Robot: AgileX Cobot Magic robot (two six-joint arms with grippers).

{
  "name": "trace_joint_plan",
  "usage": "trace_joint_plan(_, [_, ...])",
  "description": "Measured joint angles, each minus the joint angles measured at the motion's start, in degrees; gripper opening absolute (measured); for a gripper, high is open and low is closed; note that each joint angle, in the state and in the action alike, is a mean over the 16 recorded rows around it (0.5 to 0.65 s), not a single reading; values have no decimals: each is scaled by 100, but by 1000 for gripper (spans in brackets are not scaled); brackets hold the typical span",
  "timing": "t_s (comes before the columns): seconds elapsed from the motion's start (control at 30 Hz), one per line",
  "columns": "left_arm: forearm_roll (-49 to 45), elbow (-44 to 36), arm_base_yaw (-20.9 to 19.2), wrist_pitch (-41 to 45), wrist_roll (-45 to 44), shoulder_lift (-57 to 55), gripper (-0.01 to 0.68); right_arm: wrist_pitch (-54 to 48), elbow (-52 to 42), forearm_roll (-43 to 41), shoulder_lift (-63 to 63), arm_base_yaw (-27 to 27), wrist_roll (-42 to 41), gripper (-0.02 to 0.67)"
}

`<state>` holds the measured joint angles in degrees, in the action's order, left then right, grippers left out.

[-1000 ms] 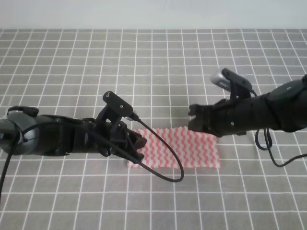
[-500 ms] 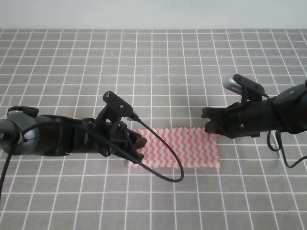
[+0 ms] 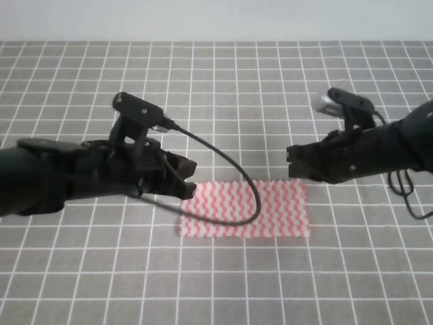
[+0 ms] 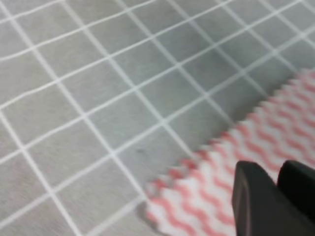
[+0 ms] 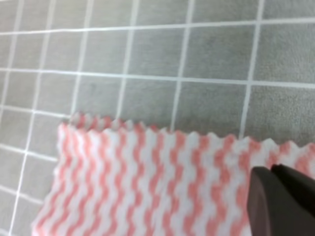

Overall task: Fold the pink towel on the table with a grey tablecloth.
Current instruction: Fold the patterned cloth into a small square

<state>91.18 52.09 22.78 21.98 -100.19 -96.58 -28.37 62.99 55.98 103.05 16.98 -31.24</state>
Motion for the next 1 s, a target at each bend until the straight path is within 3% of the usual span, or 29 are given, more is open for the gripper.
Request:
trace_joint_plan(0.37, [-1131, -117, -1, 268, 2156, 457, 2, -244, -478, -1221, -911, 7, 1110, -15])
trace_joint_plan(1.0, [-1817, 561, -8, 766, 3119, -1018, -3, -166, -657, -1198, -961, 10, 1325, -15])
